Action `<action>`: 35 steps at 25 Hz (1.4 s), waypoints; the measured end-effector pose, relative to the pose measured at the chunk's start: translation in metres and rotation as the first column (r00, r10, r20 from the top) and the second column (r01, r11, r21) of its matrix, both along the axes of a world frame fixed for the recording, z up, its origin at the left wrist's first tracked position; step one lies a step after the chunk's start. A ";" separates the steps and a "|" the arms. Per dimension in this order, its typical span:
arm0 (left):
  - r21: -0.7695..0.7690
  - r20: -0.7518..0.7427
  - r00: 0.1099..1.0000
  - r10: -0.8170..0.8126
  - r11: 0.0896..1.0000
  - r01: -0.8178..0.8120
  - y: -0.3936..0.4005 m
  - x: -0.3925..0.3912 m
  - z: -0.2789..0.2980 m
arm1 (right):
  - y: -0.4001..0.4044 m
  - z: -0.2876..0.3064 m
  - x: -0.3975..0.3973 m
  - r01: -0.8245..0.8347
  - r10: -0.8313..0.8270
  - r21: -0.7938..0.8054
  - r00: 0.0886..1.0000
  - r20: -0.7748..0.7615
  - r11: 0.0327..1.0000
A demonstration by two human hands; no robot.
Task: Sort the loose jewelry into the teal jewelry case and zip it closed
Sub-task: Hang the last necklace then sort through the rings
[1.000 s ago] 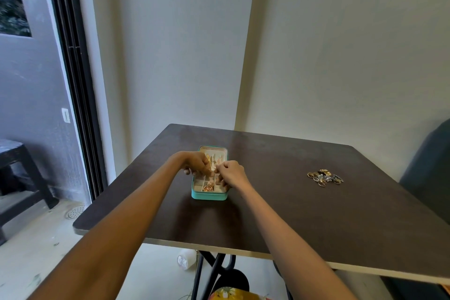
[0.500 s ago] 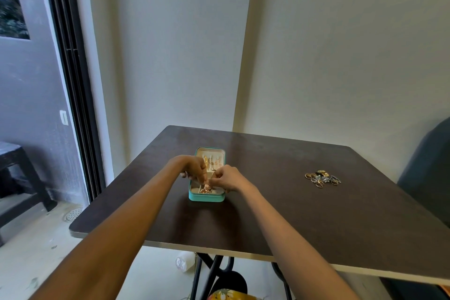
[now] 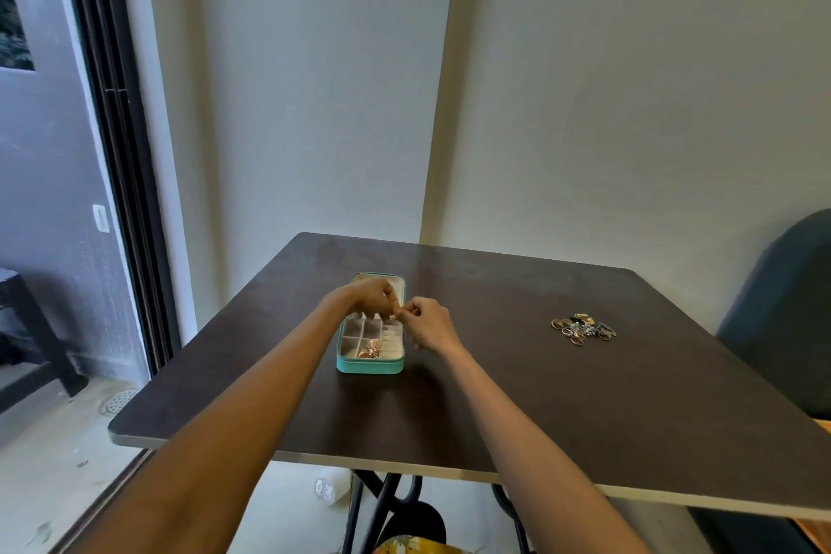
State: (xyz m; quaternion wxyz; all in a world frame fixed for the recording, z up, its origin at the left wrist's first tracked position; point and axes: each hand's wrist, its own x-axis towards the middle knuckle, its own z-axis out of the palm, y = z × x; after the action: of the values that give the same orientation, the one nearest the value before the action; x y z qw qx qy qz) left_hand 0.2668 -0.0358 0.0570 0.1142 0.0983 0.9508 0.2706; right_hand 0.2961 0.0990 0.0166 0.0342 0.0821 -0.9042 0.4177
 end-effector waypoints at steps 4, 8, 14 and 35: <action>0.240 -0.144 0.986 0.080 0.970 -0.043 0.066 -0.004 -0.008 | 0.043 0.005 -0.005 0.236 -0.241 -0.127 0.970 -0.020 0.963; 0.378 -0.154 0.979 0.130 0.924 -0.063 0.157 -0.009 -0.030 | 0.117 0.003 -0.007 0.459 -0.459 -0.062 0.888 0.014 0.886; 0.414 -0.155 0.988 0.003 0.908 0.062 0.259 -0.009 -0.060 | 0.227 -0.026 -0.007 0.662 -0.663 -0.068 0.748 0.006 0.746; 0.282 -0.432 0.898 0.084 0.958 0.046 0.285 -0.073 -0.090 | 0.280 -0.030 -0.087 0.713 -0.701 0.220 0.699 -0.145 0.666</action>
State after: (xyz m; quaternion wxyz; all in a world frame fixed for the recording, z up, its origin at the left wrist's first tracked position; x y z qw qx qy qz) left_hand 0.1937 0.2490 -0.0330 -0.1213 0.1628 0.9038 0.3768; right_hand 0.2087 0.3788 -0.0137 0.2040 -0.2609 -0.9105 0.2476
